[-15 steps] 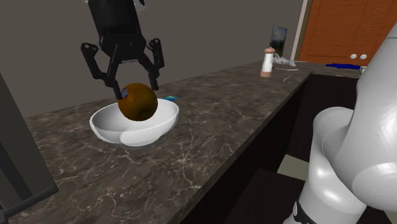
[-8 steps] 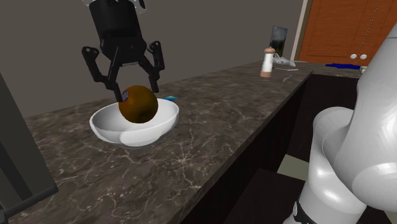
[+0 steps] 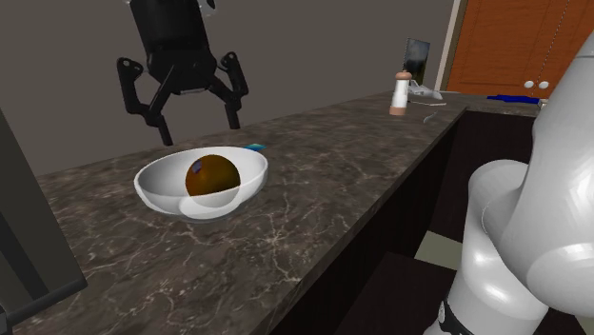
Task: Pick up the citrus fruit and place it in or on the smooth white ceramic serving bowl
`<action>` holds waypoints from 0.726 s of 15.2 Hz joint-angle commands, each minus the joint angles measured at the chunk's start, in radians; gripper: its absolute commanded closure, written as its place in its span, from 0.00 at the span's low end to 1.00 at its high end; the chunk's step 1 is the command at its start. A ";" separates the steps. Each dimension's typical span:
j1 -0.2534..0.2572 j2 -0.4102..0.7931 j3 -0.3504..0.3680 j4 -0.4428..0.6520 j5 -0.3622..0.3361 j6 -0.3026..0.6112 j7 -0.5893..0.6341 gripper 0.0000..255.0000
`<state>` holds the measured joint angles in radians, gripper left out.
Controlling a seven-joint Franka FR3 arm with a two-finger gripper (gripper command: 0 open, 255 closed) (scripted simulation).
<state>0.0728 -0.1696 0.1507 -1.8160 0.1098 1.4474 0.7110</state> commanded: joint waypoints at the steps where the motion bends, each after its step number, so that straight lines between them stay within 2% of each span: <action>1: -0.002 0.018 -0.002 0.071 -0.003 -0.054 0.003 0.00; 3: -0.003 0.049 -0.003 0.165 -0.006 -0.117 0.007 0.00; 11: -0.003 0.049 -0.003 0.165 -0.006 -0.117 0.007 0.00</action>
